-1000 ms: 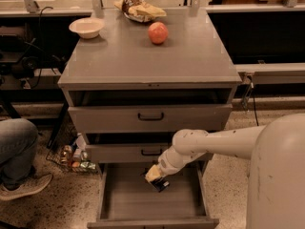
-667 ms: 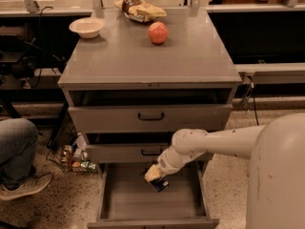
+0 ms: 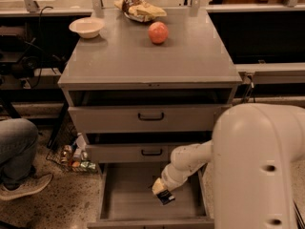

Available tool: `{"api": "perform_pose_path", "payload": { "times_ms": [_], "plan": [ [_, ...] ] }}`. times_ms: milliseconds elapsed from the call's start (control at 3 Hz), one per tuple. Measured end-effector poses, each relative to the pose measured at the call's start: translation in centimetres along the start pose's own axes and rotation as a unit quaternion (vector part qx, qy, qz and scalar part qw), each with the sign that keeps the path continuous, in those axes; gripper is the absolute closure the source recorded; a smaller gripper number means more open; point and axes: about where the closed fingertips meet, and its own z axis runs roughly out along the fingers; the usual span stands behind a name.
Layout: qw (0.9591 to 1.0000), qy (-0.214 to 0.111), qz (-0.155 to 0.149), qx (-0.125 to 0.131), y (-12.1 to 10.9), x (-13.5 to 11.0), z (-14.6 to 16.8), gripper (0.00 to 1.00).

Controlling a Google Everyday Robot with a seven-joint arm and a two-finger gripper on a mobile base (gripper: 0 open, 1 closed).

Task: Place rxbar blueberry into bottom drawer

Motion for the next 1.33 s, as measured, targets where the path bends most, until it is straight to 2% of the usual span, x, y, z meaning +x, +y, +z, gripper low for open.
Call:
{"api": "perform_pose_path", "payload": {
  "times_ms": [333,667,1000,1333],
  "plan": [
    [0.9989,0.005,0.039,0.025,-4.1,2.1,4.9,1.0],
    [0.9981,-0.005,0.056,0.026,-6.9,2.9,8.9,1.0],
    [0.9981,-0.035,0.051,0.003,-8.1,1.1,11.2,0.83],
    [0.9969,-0.066,0.019,-0.039,-7.5,-2.4,13.1,0.51]
  ]
}}
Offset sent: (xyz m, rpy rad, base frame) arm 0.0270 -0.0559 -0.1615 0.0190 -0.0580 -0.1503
